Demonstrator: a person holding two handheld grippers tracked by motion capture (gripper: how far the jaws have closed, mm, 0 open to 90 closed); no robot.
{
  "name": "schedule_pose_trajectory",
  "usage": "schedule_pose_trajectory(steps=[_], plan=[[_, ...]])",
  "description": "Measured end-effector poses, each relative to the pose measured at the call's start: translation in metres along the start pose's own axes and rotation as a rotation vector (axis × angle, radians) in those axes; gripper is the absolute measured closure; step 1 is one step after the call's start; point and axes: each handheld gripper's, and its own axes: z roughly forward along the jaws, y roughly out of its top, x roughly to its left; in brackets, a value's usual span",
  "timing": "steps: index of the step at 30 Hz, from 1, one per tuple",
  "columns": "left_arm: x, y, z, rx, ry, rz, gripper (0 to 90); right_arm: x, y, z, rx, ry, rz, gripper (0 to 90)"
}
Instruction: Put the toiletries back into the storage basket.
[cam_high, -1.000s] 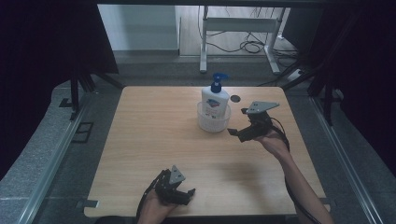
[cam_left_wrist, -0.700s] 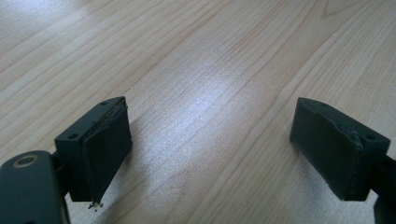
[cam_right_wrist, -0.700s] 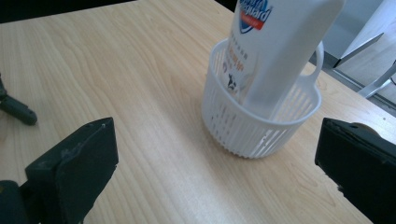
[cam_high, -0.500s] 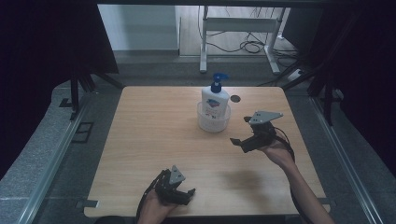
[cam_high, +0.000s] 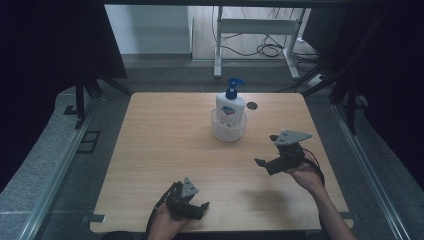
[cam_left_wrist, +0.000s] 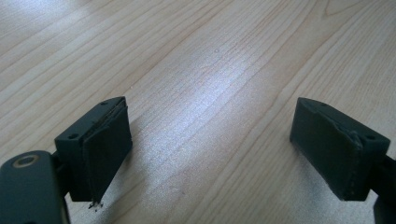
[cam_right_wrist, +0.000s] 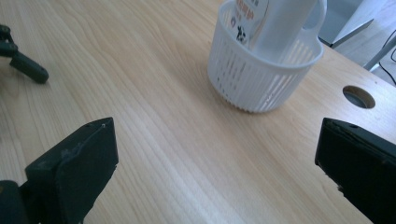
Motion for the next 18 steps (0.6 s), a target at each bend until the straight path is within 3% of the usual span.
schedule_pose_trajectory(steps=[18], plan=[[0.000, 0.000, 0.000, -0.002, 0.000, -0.003, 12.1, 0.021, -0.040, -0.014, 0.012, -0.010, 0.009, 0.0]])
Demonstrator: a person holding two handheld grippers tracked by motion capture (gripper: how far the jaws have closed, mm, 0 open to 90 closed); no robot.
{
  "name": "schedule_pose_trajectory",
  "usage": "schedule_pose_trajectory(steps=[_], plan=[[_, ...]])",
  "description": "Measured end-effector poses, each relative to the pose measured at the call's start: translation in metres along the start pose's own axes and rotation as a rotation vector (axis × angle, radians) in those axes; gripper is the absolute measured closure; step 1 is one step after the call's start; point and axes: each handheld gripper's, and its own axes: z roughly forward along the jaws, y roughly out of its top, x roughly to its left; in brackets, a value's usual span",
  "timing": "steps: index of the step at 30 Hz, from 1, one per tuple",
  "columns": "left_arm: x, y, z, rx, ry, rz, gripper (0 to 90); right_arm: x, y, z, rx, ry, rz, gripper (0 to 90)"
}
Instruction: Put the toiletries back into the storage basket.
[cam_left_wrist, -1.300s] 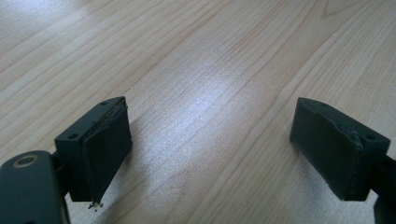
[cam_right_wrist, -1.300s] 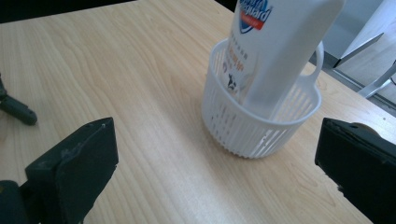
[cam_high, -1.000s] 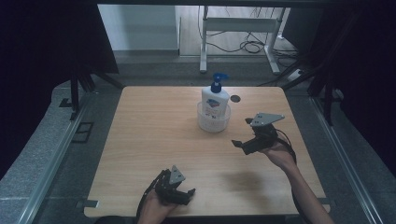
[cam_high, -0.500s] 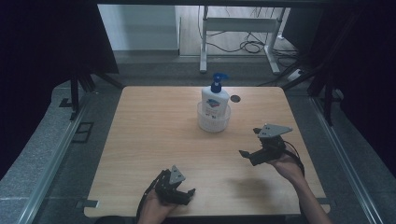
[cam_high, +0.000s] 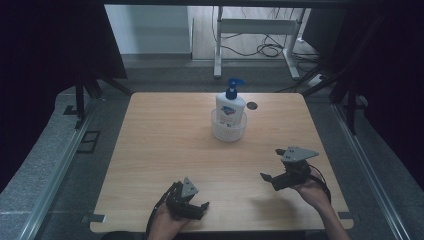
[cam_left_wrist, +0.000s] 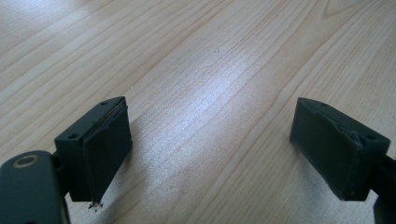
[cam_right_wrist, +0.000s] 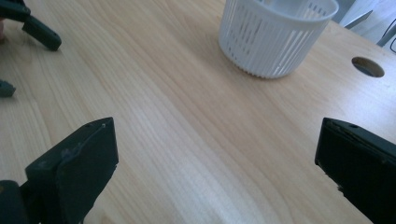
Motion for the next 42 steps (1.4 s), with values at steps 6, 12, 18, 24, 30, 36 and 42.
schedule_pose_trajectory(steps=[6, 12, 18, 24, 30, 36, 42], plan=[[0.000, 0.000, 0.000, 0.000, -0.001, -0.004, 12.1, 0.006, -0.012, -0.001, 0.005, -0.003, 0.009, 0.0], [0.000, 0.000, 0.000, 0.000, -0.001, -0.004, 12.1, 0.013, -0.026, 0.004, 0.030, -0.006, 0.013, 0.0], [0.000, 0.000, 0.000, 0.000, -0.001, -0.004, 12.1, 0.020, -0.037, 0.012, 0.055, -0.003, 0.017, 0.0], [0.000, 0.000, 0.000, 0.000, -0.001, -0.004, 12.1, 0.026, -0.047, 0.023, 0.088, 0.011, 0.020, 0.0], [0.000, 0.000, 0.000, 0.000, -0.001, -0.004, 12.1, 0.032, -0.055, 0.034, 0.111, 0.037, 0.023, 0.0], [0.000, 0.000, 0.000, 0.000, -0.001, -0.005, 12.0, 0.035, -0.061, 0.042, 0.152, 0.070, 0.033, 0.0], [0.000, 0.000, 0.000, 0.000, -0.001, -0.005, 12.0, 0.034, -0.061, 0.042, 0.166, 0.093, 0.064, 0.0]])
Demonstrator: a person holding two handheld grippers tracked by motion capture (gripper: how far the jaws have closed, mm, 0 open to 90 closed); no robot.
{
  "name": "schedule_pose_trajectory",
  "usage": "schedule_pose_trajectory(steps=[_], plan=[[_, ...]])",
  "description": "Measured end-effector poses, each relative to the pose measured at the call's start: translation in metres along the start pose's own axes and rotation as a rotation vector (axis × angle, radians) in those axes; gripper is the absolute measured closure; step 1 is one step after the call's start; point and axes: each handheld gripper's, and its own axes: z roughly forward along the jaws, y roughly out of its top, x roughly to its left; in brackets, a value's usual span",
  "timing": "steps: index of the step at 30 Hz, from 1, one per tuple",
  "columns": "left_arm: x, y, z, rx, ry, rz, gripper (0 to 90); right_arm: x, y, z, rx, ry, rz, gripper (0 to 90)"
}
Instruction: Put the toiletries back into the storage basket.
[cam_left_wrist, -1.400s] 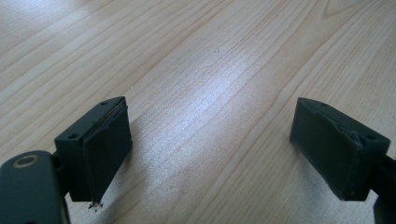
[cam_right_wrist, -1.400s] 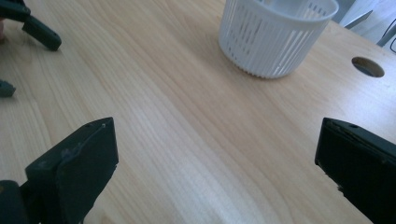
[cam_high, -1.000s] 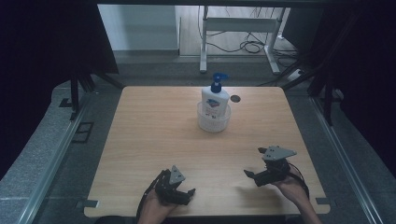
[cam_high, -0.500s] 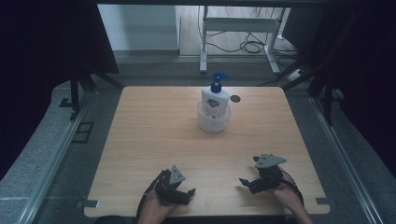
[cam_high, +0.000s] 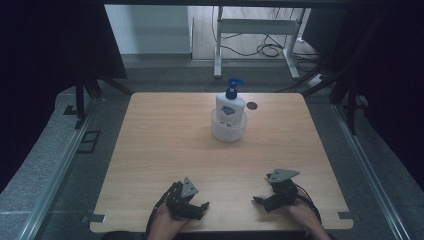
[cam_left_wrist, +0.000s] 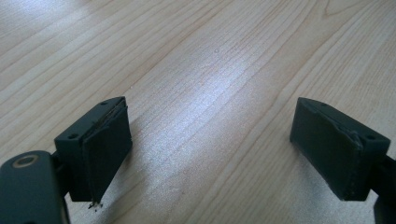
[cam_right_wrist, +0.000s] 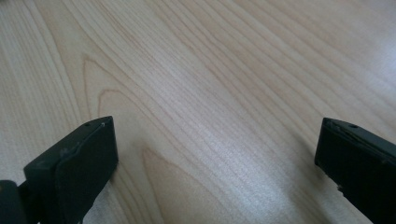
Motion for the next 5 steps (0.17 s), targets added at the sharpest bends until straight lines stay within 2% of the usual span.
schedule_pose_trajectory(steps=[5], plan=[[-0.0006, 0.0004, 0.0005, 0.001, 0.000, 0.001, 11.8, -0.0002, -0.0001, 0.0002, 0.002, 0.002, 0.006, 0.0]])
